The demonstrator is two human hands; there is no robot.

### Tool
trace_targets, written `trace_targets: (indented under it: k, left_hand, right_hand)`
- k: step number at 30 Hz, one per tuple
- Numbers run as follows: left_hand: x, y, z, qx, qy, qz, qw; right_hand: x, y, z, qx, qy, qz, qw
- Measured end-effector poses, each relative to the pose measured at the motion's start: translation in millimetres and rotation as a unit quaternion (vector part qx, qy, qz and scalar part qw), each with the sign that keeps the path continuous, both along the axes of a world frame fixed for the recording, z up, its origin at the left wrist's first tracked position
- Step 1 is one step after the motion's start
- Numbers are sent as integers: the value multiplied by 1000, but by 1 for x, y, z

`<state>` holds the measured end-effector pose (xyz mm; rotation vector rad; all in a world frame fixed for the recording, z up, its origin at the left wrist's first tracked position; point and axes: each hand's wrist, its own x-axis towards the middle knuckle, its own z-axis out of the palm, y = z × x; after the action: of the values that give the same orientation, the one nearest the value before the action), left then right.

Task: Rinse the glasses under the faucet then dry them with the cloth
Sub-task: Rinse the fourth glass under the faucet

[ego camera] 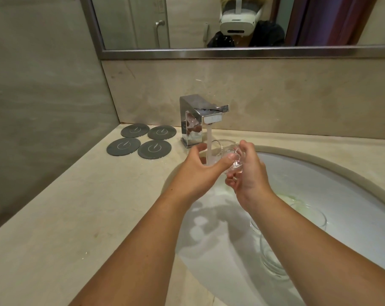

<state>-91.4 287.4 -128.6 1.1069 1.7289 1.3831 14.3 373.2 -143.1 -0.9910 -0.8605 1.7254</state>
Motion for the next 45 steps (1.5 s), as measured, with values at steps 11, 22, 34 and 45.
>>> trace_targets:
  k: [11, 22, 34, 45]
  left_hand:
    - [0, -4, 7, 41, -2, 11, 999]
    - [0, -2, 4, 25, -41, -26, 999]
    - [0, -2, 8, 46, -40, 17, 998]
    - [1, -2, 5, 11, -89, -14, 996]
  right_hand:
    - [0, -1, 4, 0, 22, 35, 999]
    - [1, -2, 2, 21, 2, 4, 1000]
    - [2, -1, 1, 25, -9, 40, 999]
    - [0, -1, 4, 35, 9, -5, 999]
